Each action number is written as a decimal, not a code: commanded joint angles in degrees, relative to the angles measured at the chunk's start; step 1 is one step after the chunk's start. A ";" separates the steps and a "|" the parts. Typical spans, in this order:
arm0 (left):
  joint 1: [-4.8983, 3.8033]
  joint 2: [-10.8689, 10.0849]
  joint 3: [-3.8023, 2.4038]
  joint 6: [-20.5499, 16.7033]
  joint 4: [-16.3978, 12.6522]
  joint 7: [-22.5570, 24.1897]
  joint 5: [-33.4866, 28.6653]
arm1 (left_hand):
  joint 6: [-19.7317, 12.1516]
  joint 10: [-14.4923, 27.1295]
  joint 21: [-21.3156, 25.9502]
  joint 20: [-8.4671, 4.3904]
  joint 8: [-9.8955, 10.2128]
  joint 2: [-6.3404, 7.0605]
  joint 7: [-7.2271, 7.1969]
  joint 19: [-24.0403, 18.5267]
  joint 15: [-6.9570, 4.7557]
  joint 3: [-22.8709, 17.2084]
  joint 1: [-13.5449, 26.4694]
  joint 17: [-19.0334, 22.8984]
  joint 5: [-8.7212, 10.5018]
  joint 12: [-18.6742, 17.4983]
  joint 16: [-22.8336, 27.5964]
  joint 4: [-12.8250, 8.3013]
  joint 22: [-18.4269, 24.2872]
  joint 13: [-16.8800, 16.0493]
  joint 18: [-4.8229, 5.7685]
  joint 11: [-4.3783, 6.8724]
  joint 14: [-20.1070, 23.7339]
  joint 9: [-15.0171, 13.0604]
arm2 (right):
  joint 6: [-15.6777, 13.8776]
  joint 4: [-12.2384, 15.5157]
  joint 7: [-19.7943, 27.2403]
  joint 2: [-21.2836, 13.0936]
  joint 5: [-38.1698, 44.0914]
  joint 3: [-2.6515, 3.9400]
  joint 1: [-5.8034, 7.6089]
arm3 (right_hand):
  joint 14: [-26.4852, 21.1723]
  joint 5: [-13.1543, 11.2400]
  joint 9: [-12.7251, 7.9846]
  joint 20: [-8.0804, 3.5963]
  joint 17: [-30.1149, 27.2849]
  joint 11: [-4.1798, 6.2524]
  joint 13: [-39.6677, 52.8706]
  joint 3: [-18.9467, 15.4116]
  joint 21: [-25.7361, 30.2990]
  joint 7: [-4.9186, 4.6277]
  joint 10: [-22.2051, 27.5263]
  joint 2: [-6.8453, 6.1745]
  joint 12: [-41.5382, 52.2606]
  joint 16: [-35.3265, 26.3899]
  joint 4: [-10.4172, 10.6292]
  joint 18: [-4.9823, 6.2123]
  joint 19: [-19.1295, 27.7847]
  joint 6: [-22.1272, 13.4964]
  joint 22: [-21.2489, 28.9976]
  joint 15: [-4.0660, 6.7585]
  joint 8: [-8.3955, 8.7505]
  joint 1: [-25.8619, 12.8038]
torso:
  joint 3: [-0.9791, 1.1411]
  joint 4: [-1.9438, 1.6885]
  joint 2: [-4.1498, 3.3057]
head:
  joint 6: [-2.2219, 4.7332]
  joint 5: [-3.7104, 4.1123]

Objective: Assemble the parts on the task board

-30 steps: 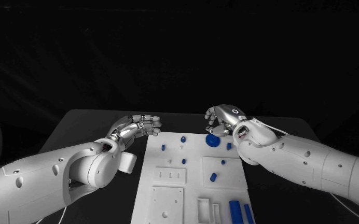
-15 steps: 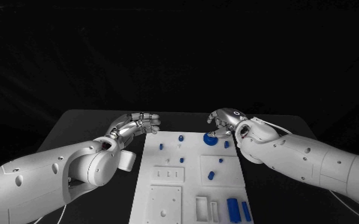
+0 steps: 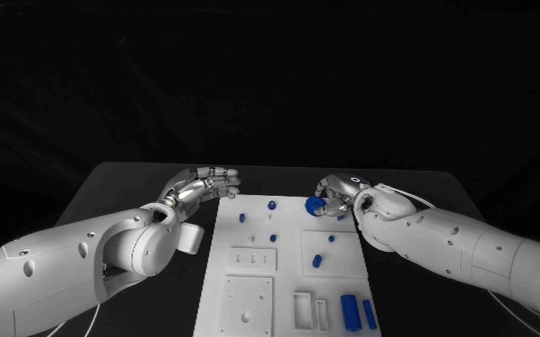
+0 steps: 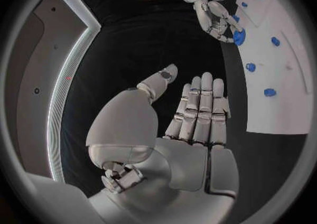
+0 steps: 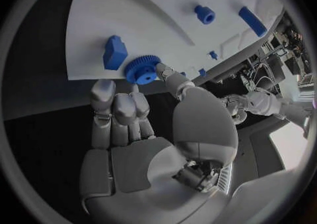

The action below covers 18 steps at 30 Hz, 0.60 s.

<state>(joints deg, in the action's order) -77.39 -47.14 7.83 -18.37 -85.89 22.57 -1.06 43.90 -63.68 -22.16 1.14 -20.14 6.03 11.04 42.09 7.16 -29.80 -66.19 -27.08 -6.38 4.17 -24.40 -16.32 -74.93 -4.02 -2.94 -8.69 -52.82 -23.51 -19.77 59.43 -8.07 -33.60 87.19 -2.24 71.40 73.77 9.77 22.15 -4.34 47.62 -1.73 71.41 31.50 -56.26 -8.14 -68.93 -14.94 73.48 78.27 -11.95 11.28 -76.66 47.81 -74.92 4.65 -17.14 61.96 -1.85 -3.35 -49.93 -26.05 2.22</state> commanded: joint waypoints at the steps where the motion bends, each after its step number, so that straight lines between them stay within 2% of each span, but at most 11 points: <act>1: -0.10 0.04 -0.05 0.80 -0.08 0.23 0.20 | 0.28 -0.22 0.10 0.31 0.12 0.25 -0.03 0.06 0.03 -0.23 0.02 -0.09 -0.27 -0.17 0.37 0.06 -1.13 0.02 -0.47 0.06 -0.03 0.10 | 1.50 -0.13 0.17 0.01 0.03 -0.05 -0.18 | -0.39 -0.43 0.07 -0.35 0.13 0.09 0.15 0.46 -0.40 0.00 -0.37 0.62 0.42 0.32 -0.13 3.72 0.35 0.59 -1.40 -0.01 -0.25 0.11 | -0.05 0.02 0.04 | -0.05 0.01; 9: -0.10 -0.02 -0.05 0.78 -0.04 0.16 0.20 | 0.23 -0.16 0.11 0.32 0.15 0.27 0.00 0.03 0.05 -0.22 0.08 -0.11 -0.23 -0.22 0.42 0.07 -1.12 0.04 -0.46 0.02 0.01 0.13 | 1.87 -0.39 0.51 -0.02 -0.44 -0.05 -0.22 | -0.38 -1.88 0.32 -0.29 0.65 0.18 0.57 2.23 -1.14 0.10 -0.74 1.40 0.65 0.16 0.21 3.72 0.76 1.68 -1.31 0.05 -0.81 0.71 | -0.08 0.00 0.02 | -0.21 0.04; 18: -0.10 0.12 -0.05 0.87 0.07 0.08 0.20 | 0.19 -0.08 0.11 0.32 0.17 0.27 0.04 0.01 0.06 -0.21 0.13 -0.13 -0.19 -0.26 0.46 0.09 -1.12 0.06 -0.45 -0.02 0.02 0.15 | 2.74 -0.65 0.51 0.55 1.79 -0.06 -0.65 | -0.17 -5.35 0.89 -0.04 1.39 0.73 1.03 7.70 -2.10 0.70 -1.33 2.37 0.71 -0.31 1.44 3.72 1.23 4.83 -1.23 0.54 -2.17 2.13 | -0.07 -0.01 0.03 | -0.39 0.06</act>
<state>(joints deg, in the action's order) -77.39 -47.15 7.84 -18.31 -85.79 22.40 -1.06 43.90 -63.67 -22.16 1.14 -20.14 6.03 11.03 42.09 7.16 -29.80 -66.19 -27.12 -6.38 4.17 -24.18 -16.32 -74.91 -4.02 -2.63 -8.69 -52.82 -23.46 -19.44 59.00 -7.66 -33.14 87.04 -2.04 71.31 73.63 4.46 23.26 -4.32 48.98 -1.11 72.43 39.08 -58.10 -6.61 -69.97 -12.73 73.82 78.27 -10.54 11.00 -76.00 51.41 -74.91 4.80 -19.45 63.75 -1.93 -3.34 -49.89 -26.36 2.25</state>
